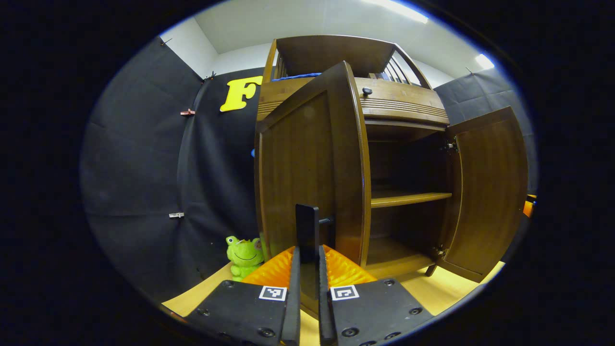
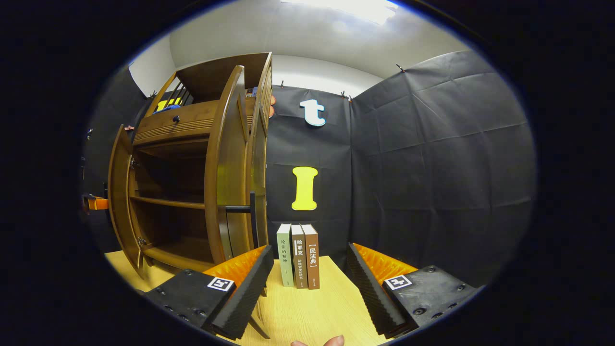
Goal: Open the right door of the double-door shoe cabinet with the right hand, and open the left door with the left hand.
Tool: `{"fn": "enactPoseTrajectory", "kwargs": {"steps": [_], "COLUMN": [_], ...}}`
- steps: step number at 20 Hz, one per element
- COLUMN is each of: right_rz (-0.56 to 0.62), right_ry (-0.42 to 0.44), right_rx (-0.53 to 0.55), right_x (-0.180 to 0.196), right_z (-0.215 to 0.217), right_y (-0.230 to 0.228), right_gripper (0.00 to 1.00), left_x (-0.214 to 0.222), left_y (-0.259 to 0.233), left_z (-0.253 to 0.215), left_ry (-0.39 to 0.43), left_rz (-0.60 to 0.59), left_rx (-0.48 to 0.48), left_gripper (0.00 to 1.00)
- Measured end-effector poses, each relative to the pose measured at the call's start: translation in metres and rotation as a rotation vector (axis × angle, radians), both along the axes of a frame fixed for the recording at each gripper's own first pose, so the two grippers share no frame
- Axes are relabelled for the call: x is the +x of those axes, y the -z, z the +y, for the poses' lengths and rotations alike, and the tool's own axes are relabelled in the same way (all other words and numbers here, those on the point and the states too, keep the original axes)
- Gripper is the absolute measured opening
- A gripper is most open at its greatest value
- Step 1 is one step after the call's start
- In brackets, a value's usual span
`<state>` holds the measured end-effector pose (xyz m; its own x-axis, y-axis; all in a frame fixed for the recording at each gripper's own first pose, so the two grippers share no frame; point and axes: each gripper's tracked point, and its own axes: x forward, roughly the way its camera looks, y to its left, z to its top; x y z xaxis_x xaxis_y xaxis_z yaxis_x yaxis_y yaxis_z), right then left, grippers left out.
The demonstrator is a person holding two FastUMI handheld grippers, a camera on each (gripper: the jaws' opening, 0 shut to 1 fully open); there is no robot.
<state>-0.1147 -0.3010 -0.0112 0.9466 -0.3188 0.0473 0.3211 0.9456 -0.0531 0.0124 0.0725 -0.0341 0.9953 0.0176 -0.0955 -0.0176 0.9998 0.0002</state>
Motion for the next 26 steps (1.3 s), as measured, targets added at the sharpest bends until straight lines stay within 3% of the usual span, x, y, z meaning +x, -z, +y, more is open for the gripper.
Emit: {"fn": "enactPoseTrajectory", "kwargs": {"steps": [9, 15, 16, 19, 20, 21, 22, 26], "right_rz": [0.009, 0.005, 0.0, -0.014, -0.018, -0.018, -0.018, -0.024], "right_ry": [-0.004, 0.017, 0.024, 0.033, 0.034, 0.037, 0.038, 0.041], "right_rx": [-0.015, -0.003, -0.002, -0.002, -0.005, -0.009, -0.013, -0.011], "right_x": [0.002, -0.001, -0.002, -0.007, -0.006, -0.007, -0.008, -0.011], "right_z": [0.015, 0.012, 0.011, 0.013, 0.012, 0.013, 0.014, 0.018], "right_y": [0.004, 0.003, 0.001, -0.005, -0.007, -0.008, -0.008, -0.013], "right_gripper": [0.97, 0.97, 0.93, 0.96, 0.96, 0.96, 0.96, 0.96], "left_x": [-0.028, -0.047, -0.048, -0.058, -0.057, -0.057, -0.059, -0.066], "left_y": [0.005, -0.004, -0.003, -0.005, -0.004, -0.003, 0.0, 0.007], "left_z": [0.051, 0.093, 0.101, 0.128, 0.133, 0.137, 0.143, 0.157], "left_ry": [-0.054, -0.135, -0.146, -0.197, -0.193, -0.19, -0.195, -0.215], "left_rz": [0.028, 0.004, 0.005, 0.004, 0.007, 0.012, 0.017, 0.04], "left_rx": [-0.023, -0.028, -0.028, -0.023, -0.039, -0.056, -0.059, -0.051], "left_gripper": [0.14, 0.12, 0.11, 0.12, 0.05, 0.12, 0.06, 0.06]}}
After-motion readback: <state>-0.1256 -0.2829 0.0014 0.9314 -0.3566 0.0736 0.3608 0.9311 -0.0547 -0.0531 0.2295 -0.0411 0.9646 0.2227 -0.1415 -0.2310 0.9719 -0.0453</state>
